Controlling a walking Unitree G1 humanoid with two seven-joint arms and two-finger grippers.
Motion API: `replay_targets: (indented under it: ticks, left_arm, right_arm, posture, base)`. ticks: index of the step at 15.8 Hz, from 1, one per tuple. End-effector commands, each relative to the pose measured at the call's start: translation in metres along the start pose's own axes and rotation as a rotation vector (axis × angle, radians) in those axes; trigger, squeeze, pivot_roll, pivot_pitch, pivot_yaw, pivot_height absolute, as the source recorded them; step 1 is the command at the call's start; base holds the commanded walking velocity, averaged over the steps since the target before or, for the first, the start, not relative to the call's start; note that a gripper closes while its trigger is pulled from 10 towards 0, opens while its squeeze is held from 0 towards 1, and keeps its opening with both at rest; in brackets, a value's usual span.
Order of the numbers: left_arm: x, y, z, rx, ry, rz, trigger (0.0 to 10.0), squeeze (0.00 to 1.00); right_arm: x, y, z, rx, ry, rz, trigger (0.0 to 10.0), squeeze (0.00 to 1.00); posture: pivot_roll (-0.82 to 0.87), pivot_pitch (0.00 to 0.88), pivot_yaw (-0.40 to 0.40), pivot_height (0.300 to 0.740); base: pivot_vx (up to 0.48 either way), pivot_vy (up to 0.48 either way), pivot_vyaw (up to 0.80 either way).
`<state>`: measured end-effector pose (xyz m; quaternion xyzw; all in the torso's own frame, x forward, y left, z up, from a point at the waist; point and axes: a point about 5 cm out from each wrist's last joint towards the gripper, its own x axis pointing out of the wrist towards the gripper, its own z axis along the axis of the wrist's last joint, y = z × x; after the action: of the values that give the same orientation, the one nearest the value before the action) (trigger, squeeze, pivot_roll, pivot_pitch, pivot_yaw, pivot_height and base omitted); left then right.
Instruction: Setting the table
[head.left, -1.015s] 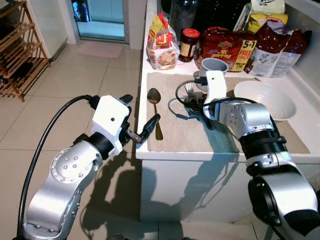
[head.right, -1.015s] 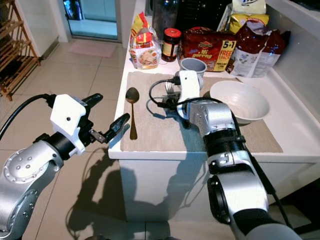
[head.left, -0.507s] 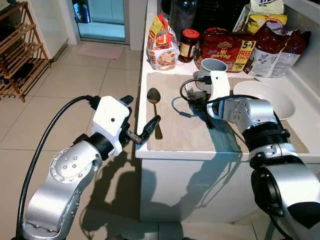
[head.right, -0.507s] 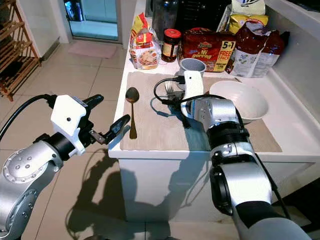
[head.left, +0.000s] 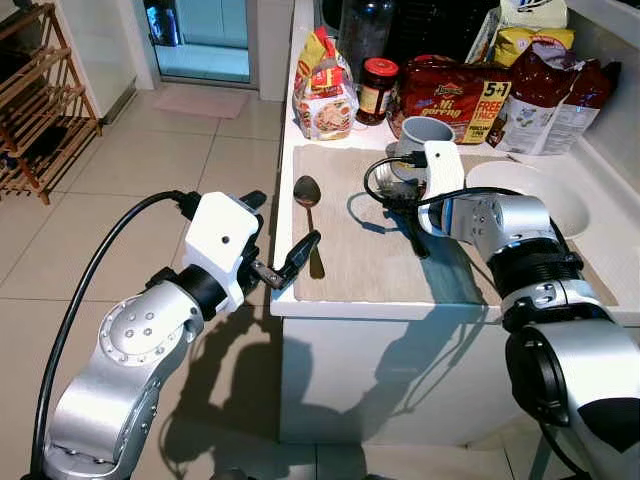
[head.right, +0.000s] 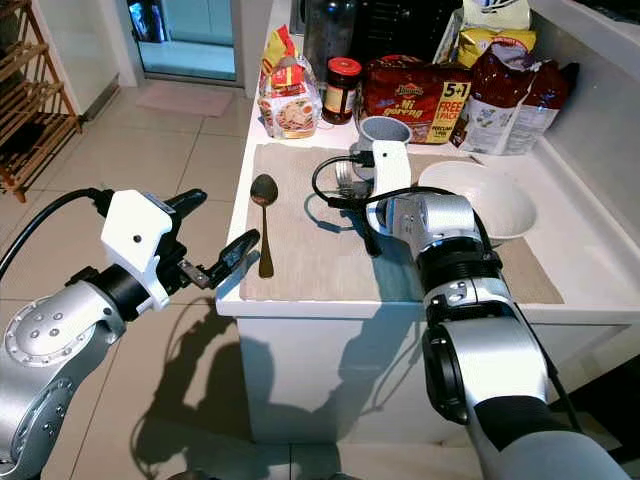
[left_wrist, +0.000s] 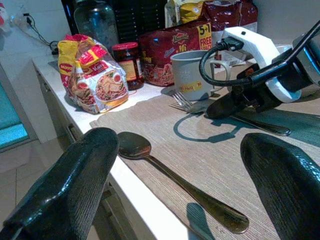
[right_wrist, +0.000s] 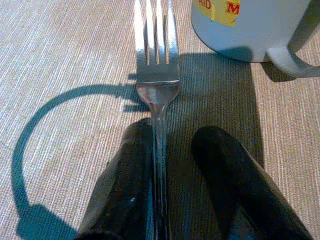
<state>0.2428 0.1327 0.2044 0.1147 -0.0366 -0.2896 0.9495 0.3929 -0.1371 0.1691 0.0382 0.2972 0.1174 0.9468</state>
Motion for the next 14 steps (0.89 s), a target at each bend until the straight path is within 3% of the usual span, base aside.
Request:
replay_targets:
  ticks: [1,10,14]
  left_arm:
    - [0.001,-0.001,0.004,0.011,-0.008,-0.018,10.0,0.0]
    - [0.001,0.002,0.004,0.018,-0.006,-0.008,10.0,0.0]
    - [-0.001,0.001,0.004,0.011,-0.01,-0.016,10.0,0.0]
  right_arm:
    - [-0.001,-0.004,0.002,0.008,0.008,-0.013,0.0,0.0]
    - [0.0,-0.006,0.003,0.013,0.014,-0.015,0.0,0.0]
    - [-0.005,0.003,0.013,0.013,-0.02,0.043,0.0,0.0]
  posture:
    - [0.07,0.029,-0.087,0.74]
    - [0.07,0.001,-0.088,0.74]
    - [0.08,0.0,-0.086,0.74]
  base:
    - [0.0,0.0,0.0]
    - [0.0,0.0,0.0]
    - [0.0,0.0,0.0]
